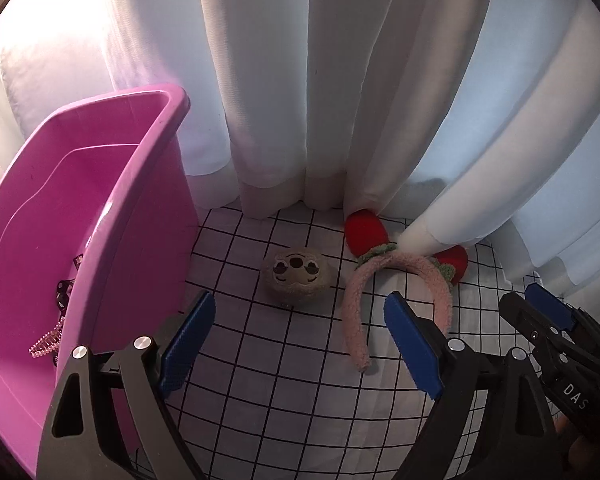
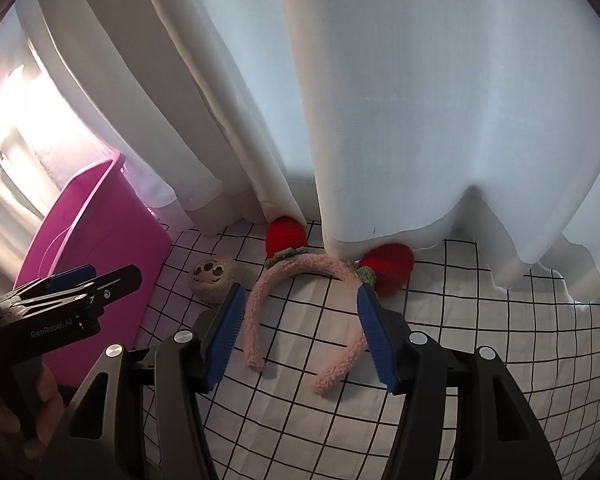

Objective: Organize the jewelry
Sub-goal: 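Move the left tool toward the sloth clip while the right tool approaches the headband, then close the left tool on the plush sloth clip while the right tool grips the headband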

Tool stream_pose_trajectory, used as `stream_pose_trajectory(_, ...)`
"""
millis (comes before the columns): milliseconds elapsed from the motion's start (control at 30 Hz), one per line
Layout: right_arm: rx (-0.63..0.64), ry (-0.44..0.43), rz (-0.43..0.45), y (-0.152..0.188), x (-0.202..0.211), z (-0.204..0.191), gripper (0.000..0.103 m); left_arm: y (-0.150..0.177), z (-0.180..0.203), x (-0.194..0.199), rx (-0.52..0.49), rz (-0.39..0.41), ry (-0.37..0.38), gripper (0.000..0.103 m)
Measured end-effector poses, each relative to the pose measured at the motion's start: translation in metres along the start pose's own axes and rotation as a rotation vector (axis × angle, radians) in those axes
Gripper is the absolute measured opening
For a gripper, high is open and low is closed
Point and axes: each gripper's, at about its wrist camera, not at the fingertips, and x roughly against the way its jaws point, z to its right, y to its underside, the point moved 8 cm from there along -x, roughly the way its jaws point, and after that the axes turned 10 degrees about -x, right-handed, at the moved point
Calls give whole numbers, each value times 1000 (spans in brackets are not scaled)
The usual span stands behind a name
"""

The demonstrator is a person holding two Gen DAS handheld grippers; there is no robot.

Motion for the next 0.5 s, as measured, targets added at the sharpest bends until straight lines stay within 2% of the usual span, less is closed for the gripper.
stream_pose_trajectory(500, -72, 45, -109, 30, -72, 46, 56, -2, -10, -94, -21, -86, -74, 85)
